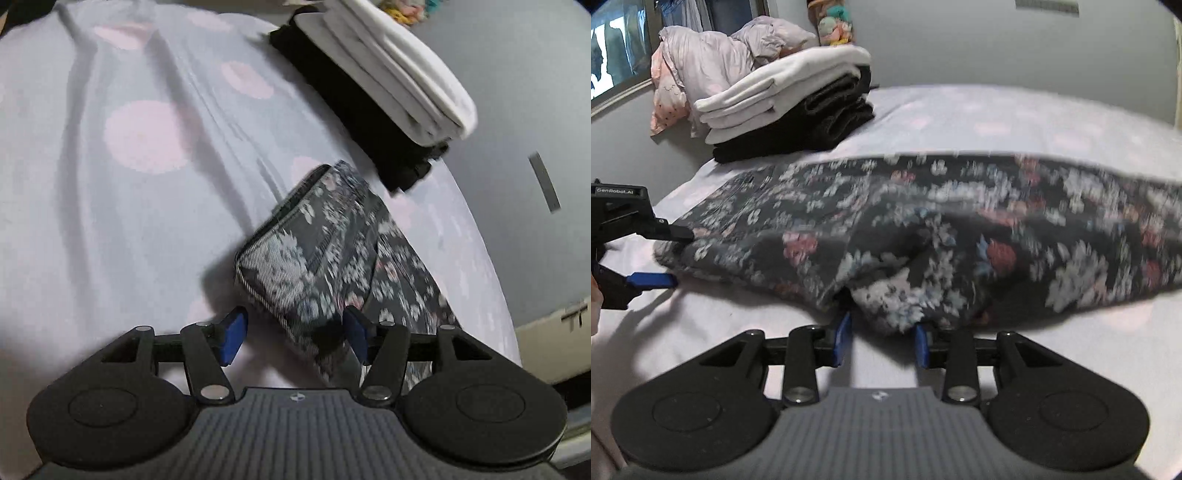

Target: Fold clothes

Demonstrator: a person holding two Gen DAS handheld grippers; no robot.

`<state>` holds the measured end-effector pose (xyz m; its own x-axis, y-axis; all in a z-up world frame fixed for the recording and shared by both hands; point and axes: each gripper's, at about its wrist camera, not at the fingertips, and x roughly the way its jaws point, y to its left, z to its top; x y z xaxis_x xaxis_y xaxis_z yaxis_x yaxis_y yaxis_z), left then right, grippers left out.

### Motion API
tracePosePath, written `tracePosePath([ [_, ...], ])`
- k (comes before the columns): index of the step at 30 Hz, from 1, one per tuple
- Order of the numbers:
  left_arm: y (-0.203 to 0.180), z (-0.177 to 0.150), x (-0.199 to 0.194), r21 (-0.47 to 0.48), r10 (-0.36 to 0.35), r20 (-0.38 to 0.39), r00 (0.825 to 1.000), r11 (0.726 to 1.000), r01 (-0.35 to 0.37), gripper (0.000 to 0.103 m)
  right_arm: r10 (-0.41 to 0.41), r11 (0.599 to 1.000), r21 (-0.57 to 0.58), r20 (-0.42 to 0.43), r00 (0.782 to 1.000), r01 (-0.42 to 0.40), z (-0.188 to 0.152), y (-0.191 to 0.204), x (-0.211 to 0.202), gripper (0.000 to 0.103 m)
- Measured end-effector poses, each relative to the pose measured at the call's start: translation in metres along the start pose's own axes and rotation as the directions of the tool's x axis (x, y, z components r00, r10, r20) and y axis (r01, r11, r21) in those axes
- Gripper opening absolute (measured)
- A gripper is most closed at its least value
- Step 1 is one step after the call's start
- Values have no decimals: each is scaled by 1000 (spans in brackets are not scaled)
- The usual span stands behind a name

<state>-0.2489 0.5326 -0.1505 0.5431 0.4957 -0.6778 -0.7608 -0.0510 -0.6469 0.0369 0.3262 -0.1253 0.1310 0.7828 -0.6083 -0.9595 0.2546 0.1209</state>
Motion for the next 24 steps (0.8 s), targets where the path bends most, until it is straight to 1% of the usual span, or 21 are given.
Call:
tracePosePath([
  [1,0,1,2,-9,4,8,1000,1000,-4,62,-15,1000,-20,16,1000,16,2,2,-2,32],
  [2,0,3,4,-15,10,16,1000,1000,-10,53,-30,999,-39,32,999,31,3,4,-4,18],
  [3,0,4,6,-20,16,24,1000,1000,-16,41,-45,997,-59,49,998,47,5,7,-5,12],
  [4,1,6,6,-22,18,27,999,1000,-17,39,-59,995,-78,66,996,64,7,9,-7,11],
  [5,3,7,6,-28,13,29,1000,1000,-12,34,-72,992,-98,80,994,79,8,11,-9,9],
  [6,5,9,4,-36,6,31,1000,999,-5,28,-78,989,-123,77,994,87,8,11,-12,9],
  [7,4,10,3,-32,7,35,999,999,-6,27,-82,988,-126,59,995,88,8,9,-13,9],
  [10,-2,11,-4,-4,17,55,998,1000,-16,23,-88,995,-53,-20,996,87,7,-3,-9,6],
  [12,-8,12,-11,26,23,80,997,999,-25,20,-79,995,-69,-18,997,78,8,1,-14,5],
  [14,-12,18,-19,27,22,93,995,999,-24,18,-65,994,-91,-6,998,64,9,6,-21,5],
  [16,-16,26,-31,18,30,98,995,999,-32,17,-35,994,-107,3,999,35,15,10,-31,4],
  [19,-22,38,-60,61,73,153,986,995,-83,16,21,990,-138,2,1000,-21,23,21,-50,4],
  [21,-20,47,-81,84,102,188,977,989,-119,15,81,986,-146,-12,997,-82,25,33,-64,4],
  [23,-10,57,-101,94,134,202,970,983,-155,15,138,978,-155,-28,990,-140,24,51,-75,4],
  [24,-4,61,-108,101,162,211,964,977,-186,15,166,973,-156,-39,985,-170,23,60,-81,4],
])
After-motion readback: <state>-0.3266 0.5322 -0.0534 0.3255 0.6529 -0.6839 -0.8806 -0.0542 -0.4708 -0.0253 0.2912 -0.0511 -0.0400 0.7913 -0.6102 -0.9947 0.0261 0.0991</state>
